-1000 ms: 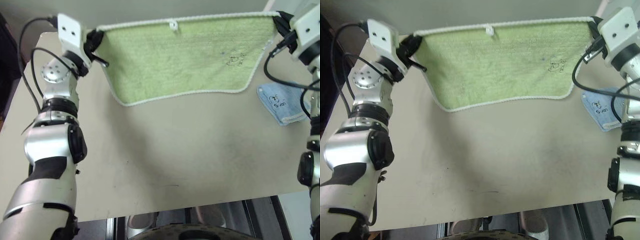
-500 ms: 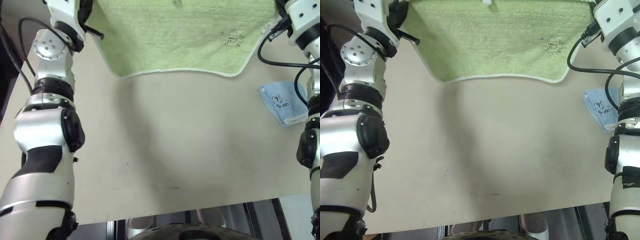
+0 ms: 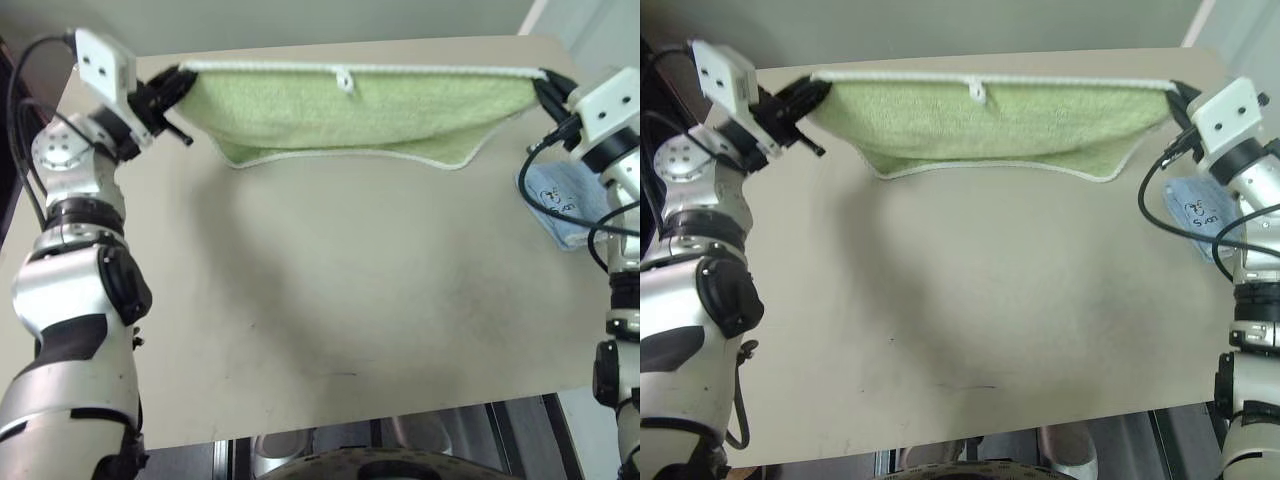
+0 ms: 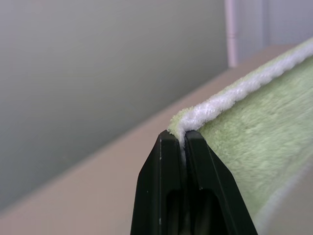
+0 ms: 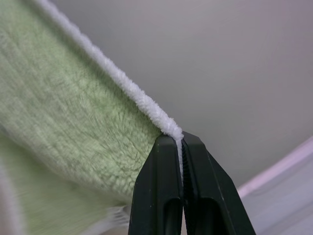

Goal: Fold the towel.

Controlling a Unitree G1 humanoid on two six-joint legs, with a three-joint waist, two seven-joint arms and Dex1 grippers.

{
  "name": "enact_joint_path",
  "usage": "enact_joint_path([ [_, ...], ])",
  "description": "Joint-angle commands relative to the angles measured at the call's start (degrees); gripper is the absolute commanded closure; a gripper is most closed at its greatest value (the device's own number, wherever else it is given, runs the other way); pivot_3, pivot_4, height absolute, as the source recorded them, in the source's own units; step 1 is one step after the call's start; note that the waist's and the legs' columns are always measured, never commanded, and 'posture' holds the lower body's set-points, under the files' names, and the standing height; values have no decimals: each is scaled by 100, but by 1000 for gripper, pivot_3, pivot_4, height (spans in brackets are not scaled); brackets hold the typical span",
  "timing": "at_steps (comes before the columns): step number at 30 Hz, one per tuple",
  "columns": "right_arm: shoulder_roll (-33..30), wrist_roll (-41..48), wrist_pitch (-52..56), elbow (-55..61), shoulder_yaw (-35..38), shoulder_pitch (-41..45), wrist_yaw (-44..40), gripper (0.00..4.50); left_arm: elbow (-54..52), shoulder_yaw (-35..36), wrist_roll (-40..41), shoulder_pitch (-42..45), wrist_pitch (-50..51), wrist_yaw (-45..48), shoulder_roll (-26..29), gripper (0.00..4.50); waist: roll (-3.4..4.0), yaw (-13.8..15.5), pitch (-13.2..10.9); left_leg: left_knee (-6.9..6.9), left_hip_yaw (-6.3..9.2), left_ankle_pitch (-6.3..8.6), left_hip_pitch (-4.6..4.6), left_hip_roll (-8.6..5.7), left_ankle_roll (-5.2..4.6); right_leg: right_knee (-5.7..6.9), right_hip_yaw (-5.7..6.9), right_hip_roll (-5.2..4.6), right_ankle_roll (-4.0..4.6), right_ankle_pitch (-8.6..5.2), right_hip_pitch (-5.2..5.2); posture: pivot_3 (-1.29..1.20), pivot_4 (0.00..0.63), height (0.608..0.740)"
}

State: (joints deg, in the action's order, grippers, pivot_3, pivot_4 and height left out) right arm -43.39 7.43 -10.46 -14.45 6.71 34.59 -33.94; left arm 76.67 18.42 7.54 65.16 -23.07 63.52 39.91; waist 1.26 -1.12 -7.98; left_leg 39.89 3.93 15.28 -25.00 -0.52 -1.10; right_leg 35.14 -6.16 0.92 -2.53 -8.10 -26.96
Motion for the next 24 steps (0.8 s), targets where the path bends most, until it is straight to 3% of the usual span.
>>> enact_joint_path([
  [1,-75,442,555,1103,354,-440,-112,4500,-257,247,340,-244,216,631,273,4458,0,1,0,12,1,1,0,2,-1,5,1,2,0,1,2,0,150,740],
  [9,-128,1358,1910,2837,858,-1889,-397,4500,-656,198,657,-885,963,1825,449,4458,-1,39,1,41,3,7,10,-2,-56,-8,5,0,-5,38,36,0,150,740],
  [12,-246,1318,1969,3078,953,-2482,-641,4500,-881,35,637,-1118,1414,2277,495,4458,-2,41,1,44,1,-1,14,-1,-51,-6,5,1,0,41,39,0,150,740],
  [15,-390,1618,2225,3355,1126,-3206,-1084,4500,-1528,-593,779,-1513,2607,2859,775,4458,-5,50,3,45,3,-8,13,-1,-51,-8,5,1,11,49,41,0,150,740],
  [19,-570,1822,2410,3666,1241,-3821,-1517,4500,-2764,-1391,1445,-2218,3785,2898,1310,4458,-7,34,4,41,2,-11,14,0,-45,-11,2,6,47,47,41,0,150,740],
  [24,-799,1955,2593,3903,1368,-4429,-1980,4500,-3804,-2125,2109,-2924,4566,2898,2049,4458,-14,27,6,37,4,-24,52,0,-37,-12,-8,11,63,62,73,0,150,740],
])
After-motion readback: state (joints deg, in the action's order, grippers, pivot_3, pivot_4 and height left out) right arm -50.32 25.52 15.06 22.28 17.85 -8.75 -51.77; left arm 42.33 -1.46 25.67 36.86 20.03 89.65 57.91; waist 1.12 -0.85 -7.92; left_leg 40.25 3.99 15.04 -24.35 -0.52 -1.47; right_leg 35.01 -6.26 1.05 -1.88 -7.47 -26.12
